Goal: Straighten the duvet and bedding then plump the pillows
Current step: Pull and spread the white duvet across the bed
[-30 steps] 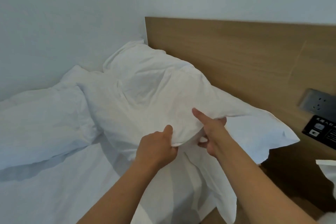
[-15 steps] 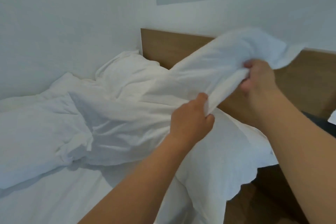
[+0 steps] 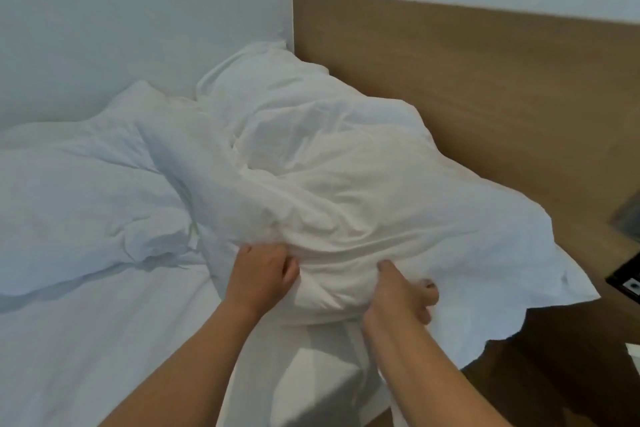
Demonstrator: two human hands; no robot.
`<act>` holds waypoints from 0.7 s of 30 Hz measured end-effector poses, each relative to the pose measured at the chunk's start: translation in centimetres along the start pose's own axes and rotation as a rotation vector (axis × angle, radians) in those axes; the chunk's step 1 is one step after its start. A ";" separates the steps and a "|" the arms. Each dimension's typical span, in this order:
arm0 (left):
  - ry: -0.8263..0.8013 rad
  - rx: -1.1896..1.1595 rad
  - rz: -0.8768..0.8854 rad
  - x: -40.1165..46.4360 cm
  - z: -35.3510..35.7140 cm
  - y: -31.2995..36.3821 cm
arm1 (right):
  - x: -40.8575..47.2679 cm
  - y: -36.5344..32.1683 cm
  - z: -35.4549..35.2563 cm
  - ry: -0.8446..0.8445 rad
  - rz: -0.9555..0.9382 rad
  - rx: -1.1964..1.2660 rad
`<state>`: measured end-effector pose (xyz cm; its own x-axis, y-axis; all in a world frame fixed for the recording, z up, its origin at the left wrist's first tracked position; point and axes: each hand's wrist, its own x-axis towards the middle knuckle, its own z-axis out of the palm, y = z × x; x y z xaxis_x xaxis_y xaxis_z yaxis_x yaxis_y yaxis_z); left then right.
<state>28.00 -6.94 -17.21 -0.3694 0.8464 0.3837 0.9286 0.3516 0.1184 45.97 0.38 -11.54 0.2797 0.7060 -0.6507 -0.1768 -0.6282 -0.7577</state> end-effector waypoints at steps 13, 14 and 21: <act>-0.022 -0.001 -0.123 -1.7 3.6 -1.5 | -2.4 0.7 4.3 -0.514 -0.402 0.001; 0.010 -0.016 -0.168 -1.5 3.5 -1.8 | -3.0 -0.3 4.6 -0.529 -0.499 0.043; 0.315 -0.339 -0.428 1.7 -0.3 -4.5 | -3.7 -5.5 2.9 -0.466 -0.522 0.397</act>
<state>23.23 -7.16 -16.82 -0.7311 0.4820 0.4829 0.6788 0.4431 0.5855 43.17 2.17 -5.08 0.0115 0.9953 -0.0958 -0.4787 -0.0787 -0.8744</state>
